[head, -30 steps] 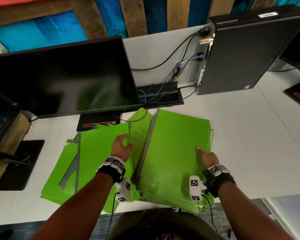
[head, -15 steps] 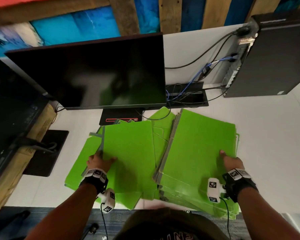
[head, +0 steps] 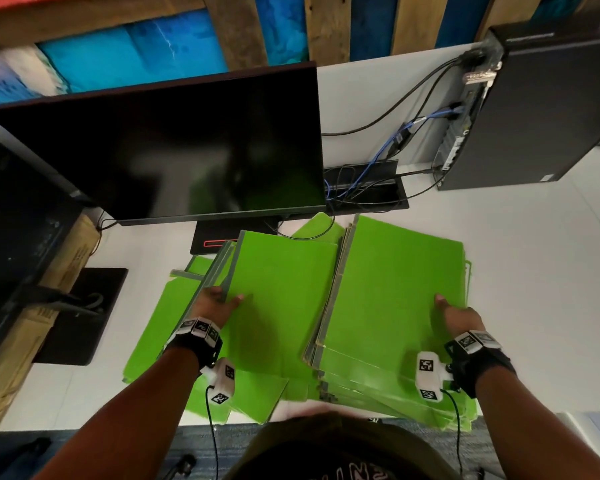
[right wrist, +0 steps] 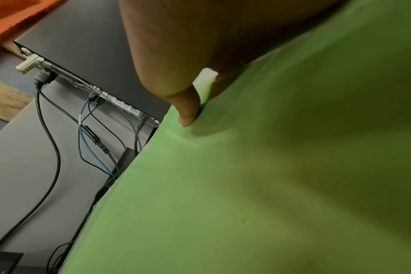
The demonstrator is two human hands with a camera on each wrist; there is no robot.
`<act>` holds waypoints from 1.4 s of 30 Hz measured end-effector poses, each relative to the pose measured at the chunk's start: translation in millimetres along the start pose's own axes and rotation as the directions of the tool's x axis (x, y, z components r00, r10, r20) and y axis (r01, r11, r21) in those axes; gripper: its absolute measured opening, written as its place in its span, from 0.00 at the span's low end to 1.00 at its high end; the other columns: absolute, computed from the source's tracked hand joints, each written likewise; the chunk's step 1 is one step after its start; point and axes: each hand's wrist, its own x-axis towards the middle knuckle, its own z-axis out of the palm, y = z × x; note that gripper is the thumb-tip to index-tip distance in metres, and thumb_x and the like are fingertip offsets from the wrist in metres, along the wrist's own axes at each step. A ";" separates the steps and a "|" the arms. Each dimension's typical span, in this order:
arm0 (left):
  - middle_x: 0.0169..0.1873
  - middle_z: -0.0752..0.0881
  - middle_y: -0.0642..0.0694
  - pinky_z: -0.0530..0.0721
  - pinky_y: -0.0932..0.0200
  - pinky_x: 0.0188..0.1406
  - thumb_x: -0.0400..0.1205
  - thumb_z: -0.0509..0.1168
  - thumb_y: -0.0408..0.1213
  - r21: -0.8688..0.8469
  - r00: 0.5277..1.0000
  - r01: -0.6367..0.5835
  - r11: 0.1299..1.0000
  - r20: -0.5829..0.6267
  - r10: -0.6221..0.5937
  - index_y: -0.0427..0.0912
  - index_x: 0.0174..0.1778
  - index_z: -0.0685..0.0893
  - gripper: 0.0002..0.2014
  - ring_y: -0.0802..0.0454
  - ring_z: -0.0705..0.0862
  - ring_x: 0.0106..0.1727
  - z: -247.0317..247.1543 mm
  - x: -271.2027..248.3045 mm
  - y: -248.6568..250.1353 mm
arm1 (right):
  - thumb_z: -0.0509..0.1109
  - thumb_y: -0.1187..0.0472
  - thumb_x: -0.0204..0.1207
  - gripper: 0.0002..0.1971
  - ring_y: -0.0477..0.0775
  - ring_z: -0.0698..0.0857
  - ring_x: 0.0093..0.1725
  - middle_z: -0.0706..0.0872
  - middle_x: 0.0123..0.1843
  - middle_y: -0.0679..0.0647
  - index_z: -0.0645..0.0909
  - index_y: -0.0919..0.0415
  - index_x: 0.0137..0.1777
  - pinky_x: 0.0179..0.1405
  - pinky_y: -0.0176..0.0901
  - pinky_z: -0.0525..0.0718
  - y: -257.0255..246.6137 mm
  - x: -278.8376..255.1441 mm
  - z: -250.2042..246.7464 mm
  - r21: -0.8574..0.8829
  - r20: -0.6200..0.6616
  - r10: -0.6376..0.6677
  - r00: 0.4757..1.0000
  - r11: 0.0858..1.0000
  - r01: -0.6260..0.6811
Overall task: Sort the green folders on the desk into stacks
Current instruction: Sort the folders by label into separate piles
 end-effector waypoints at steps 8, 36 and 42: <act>0.75 0.73 0.35 0.72 0.45 0.73 0.78 0.70 0.39 0.200 0.989 -0.147 0.969 0.033 0.143 0.40 0.79 0.65 0.34 0.35 0.73 0.74 -16.6 9.9 20.3 | 0.66 0.32 0.66 0.42 0.70 0.84 0.61 0.84 0.64 0.70 0.79 0.70 0.66 0.63 0.57 0.80 5.5 13.3 4.3 0.009 -0.003 -0.005 1.000 1.000 0.005; 0.40 0.92 0.56 0.89 0.64 0.37 0.77 0.60 0.13 -0.380 0.837 -0.494 0.782 0.037 0.546 0.47 0.56 0.79 0.23 0.62 0.90 0.38 -167.4 -47.2 56.0 | 0.67 0.35 0.69 0.41 0.70 0.81 0.65 0.81 0.68 0.69 0.74 0.69 0.71 0.67 0.59 0.78 5.1 12.5 3.3 0.010 0.007 -0.002 1.000 1.000 0.002; 0.49 0.91 0.53 0.88 0.58 0.51 0.75 0.65 0.18 -0.564 0.746 -0.525 0.637 0.056 0.664 0.42 0.65 0.77 0.24 0.57 0.89 0.49 -103.2 -79.4 125.1 | 0.67 0.34 0.68 0.42 0.70 0.82 0.63 0.82 0.66 0.69 0.75 0.70 0.69 0.65 0.57 0.79 4.8 8.8 1.0 0.022 0.017 -0.016 1.000 1.000 0.016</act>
